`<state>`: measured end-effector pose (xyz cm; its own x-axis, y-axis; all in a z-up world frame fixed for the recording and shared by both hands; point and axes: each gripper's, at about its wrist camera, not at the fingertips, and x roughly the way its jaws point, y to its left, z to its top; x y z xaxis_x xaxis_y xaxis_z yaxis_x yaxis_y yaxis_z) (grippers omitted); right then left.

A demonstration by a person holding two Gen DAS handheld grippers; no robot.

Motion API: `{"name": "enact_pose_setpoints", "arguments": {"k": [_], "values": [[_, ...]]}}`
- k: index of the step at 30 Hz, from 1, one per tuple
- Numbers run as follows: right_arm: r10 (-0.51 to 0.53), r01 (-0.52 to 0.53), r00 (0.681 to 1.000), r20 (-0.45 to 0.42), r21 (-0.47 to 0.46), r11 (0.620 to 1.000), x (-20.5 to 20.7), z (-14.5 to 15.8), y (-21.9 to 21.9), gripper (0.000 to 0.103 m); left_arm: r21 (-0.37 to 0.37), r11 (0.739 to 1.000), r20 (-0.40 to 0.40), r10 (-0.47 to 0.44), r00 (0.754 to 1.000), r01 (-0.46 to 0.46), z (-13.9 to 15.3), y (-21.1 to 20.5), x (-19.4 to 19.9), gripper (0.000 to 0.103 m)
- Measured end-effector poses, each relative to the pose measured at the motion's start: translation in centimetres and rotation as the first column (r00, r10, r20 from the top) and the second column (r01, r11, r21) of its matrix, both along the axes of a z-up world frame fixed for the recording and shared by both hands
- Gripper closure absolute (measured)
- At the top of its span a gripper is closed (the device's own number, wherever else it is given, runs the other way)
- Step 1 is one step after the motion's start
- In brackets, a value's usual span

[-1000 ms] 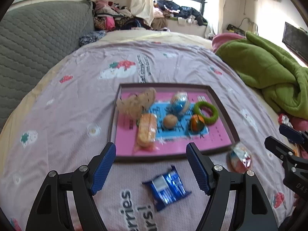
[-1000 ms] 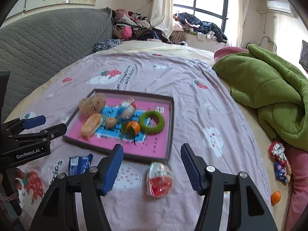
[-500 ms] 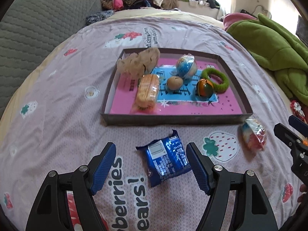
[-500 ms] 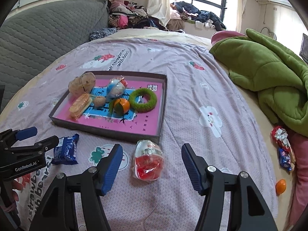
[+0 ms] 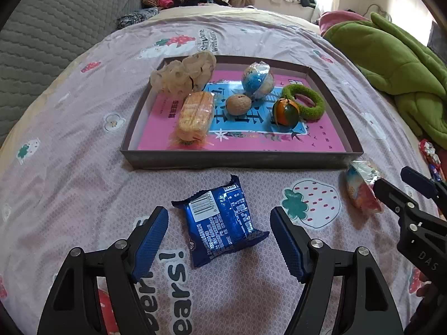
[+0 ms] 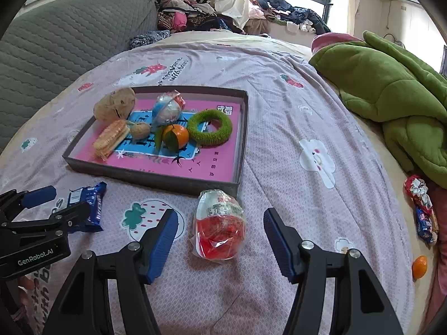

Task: Organize objects
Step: 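Move the left gripper to the blue snack packet while the right approaches the red-filled egg, then close the left gripper on the blue snack packet while the right closes on the red-filled egg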

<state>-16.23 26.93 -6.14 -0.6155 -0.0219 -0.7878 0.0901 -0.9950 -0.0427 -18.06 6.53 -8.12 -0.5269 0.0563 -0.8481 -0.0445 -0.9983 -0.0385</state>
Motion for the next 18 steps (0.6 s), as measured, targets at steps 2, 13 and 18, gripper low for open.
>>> {"name": "enact_pose_setpoints", "arguments": {"k": [2,13,18], "values": [[-0.002,0.002,1.000,0.007,0.004,1.000,-0.2,-0.4,0.0,0.040,-0.003,1.000,0.007,0.005,1.000,-0.005,-0.4,0.0,-0.2,0.027],[-0.022,0.021,0.999,0.040,0.020,1.000,-1.3,-2.7,0.3,0.040,0.003,0.999,0.037,0.041,0.998,-0.041,-2.3,-0.5,-1.1,0.027],[-0.029,0.029,0.999,0.040,0.004,1.000,-1.8,-3.3,0.4,0.040,0.010,0.998,0.054,0.054,0.997,-0.055,-3.0,-0.5,-1.5,0.027]]}}
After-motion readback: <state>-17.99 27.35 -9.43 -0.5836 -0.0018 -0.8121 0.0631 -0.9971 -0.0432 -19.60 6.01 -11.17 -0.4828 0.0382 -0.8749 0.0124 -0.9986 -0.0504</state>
